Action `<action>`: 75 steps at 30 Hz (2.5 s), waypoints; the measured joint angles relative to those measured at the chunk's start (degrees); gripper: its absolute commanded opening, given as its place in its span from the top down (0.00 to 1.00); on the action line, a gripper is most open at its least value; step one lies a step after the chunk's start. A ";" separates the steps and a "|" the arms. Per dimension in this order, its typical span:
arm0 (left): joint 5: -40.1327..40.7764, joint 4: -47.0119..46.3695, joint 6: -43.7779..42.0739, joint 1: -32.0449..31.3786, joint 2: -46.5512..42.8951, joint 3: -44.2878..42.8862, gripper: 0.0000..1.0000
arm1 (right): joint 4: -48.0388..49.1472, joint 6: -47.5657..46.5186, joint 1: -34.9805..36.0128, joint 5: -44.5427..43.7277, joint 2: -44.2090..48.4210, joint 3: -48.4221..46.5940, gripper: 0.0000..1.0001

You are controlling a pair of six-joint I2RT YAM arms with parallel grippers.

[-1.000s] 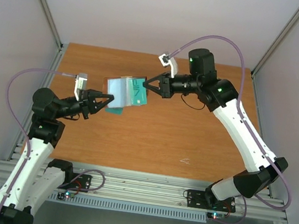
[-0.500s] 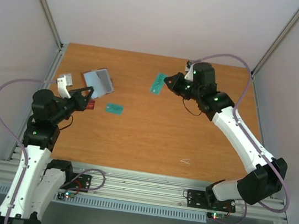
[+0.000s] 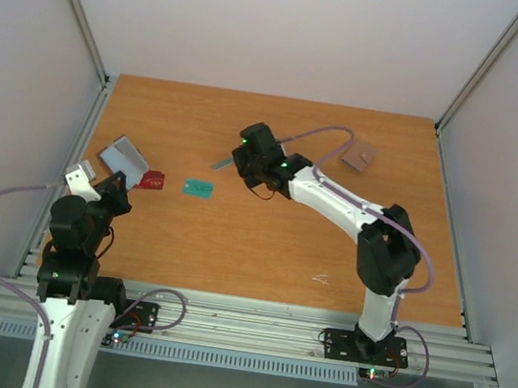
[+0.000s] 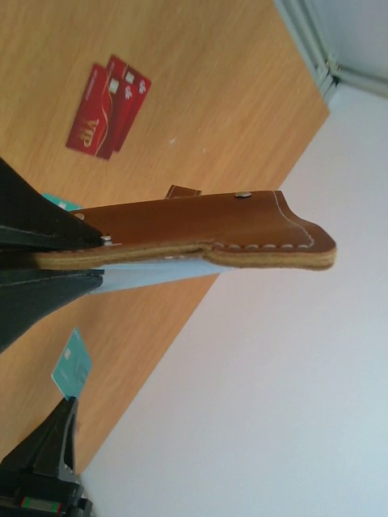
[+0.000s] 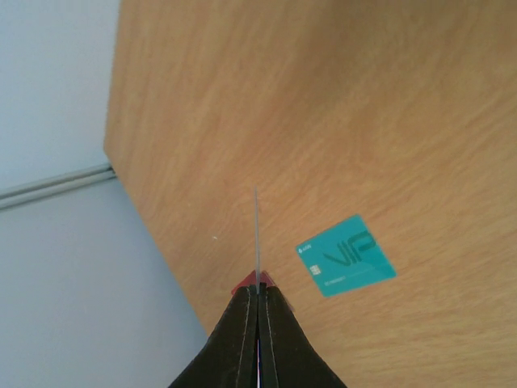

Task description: Take the credit cards out of the card holder

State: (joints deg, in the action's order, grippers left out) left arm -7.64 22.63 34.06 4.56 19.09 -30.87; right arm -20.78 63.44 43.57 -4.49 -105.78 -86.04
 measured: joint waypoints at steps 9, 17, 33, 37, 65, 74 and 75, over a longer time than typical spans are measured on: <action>8.24 2.58 0.17 -0.20 -10.10 5.88 1.00 | -7.85 20.15 5.40 -4.11 -14.19 -12.59 0.99; 12.44 3.06 -0.28 -4.50 -15.08 8.15 1.00 | -12.81 28.72 7.72 -8.52 -20.52 -18.12 0.99; 14.97 2.93 -1.36 -8.09 -15.69 8.50 1.00 | -13.40 28.79 8.79 -9.73 -25.75 -21.75 0.99; 14.97 2.93 -1.36 -8.13 -15.69 8.50 1.00 | -11.50 28.79 8.81 -9.73 -26.34 -21.75 0.99; 14.97 2.91 -1.36 -8.17 -15.76 8.50 1.00 | -1.62 28.79 10.69 -9.79 -29.07 -20.28 0.71; 12.87 2.82 -1.40 -8.15 -15.76 8.50 1.00 | 0.37 28.17 11.37 -10.16 -21.86 -14.21 0.71; 12.07 2.75 -1.42 -8.15 -15.74 8.50 1.00 | -0.85 26.08 11.23 -10.58 -19.82 -13.86 0.70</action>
State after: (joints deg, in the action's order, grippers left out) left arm 4.43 25.39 32.64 -3.60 3.36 -22.37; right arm -21.63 89.52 54.81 -15.07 -125.60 -99.90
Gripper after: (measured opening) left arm 0.034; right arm 0.293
